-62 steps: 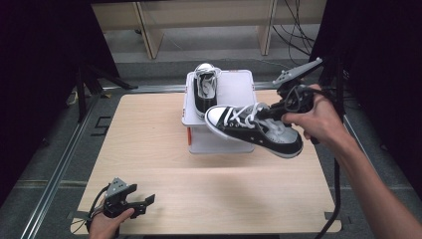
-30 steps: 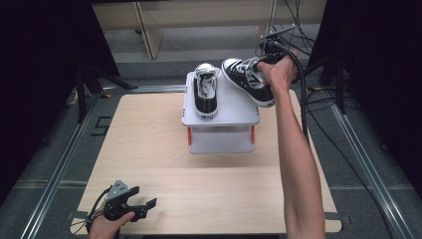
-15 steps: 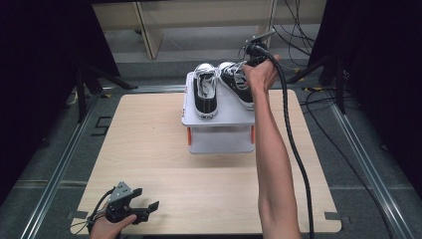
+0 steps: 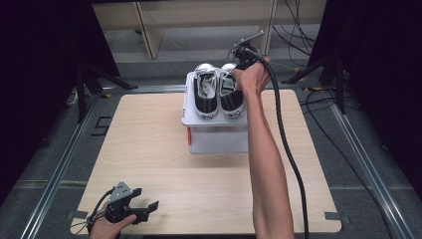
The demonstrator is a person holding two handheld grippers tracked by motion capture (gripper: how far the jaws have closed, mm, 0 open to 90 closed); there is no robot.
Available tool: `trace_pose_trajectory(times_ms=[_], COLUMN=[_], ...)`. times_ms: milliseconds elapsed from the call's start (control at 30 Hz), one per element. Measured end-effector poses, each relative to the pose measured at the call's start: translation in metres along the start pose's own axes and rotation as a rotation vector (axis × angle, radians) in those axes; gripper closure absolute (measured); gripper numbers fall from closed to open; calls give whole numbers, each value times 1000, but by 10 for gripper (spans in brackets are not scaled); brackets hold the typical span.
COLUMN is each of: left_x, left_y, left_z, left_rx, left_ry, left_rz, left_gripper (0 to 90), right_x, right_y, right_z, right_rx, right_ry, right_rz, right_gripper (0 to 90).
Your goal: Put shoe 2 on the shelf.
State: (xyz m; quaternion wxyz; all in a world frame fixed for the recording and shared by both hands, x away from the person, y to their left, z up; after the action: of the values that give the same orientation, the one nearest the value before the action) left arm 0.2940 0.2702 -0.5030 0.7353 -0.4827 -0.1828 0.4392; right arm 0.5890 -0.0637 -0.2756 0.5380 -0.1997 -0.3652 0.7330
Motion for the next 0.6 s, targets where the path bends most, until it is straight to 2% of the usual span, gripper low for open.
trace_pose_trajectory(times_ms=[67, 100, 167, 200, 267, 300, 333, 367, 400, 433, 600], left_x=[0, 0, 0, 0, 0, 0, 1, 1, 2, 2, 2], left_y=[0, 1, 1, 1, 1, 1, 1, 1, 1, 1, 2], left_z=[-1, -1, -2, -2, -1, -1, -1, -1, -1, -1, -1], left_rx=[4, 4, 4, 4, 3, 4, 6, 7, 9, 10, 5], left_ry=[-1, -2, 2, -1, -5, -6, -6, -9, -10, -11, -9], left_rz=[2, 5, 4, 2, 3, 4, 2, 1, 2, 3, 8], left_gripper=[156, 156, 156, 156, 156, 156, 156, 156, 156, 155, 156], right_x=[-2, -2, -3, -3, -6, -8, -10, -12, -14, -14, -18], right_y=[3, 5, 8, 10, 13, 15, 16, 17, 18, 18, 23], right_z=[0, 1, 1, 1, 0, 0, 0, 1, 3, 5, 20], right_rx=[-4, 4, 6, 12, 2, -2, -8, -20, -34, -52, -136], right_ry=[-18, -22, -23, -33, -42, -34, -47, -74, -77, -81, -161], right_rz=[8, -18, 7, -5, 8, 2, -18, -30, -17, -27, -36], right_gripper=[828, 826, 806, 796, 784, 778, 765, 738, 704, 682, 544])
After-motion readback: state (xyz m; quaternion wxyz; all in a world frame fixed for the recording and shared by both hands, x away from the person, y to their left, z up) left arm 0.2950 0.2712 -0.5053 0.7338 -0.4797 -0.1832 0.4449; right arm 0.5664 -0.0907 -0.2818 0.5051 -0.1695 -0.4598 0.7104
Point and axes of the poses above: each handheld gripper's, and its own axes: z roughly backward along the jaws, y roughly out of its underside, x roughly to its left, the point moved 4 cm from there along -z, roughly forward along the jaws, and after that the axes turned 10 degrees about -x, right-handed, at the moved point
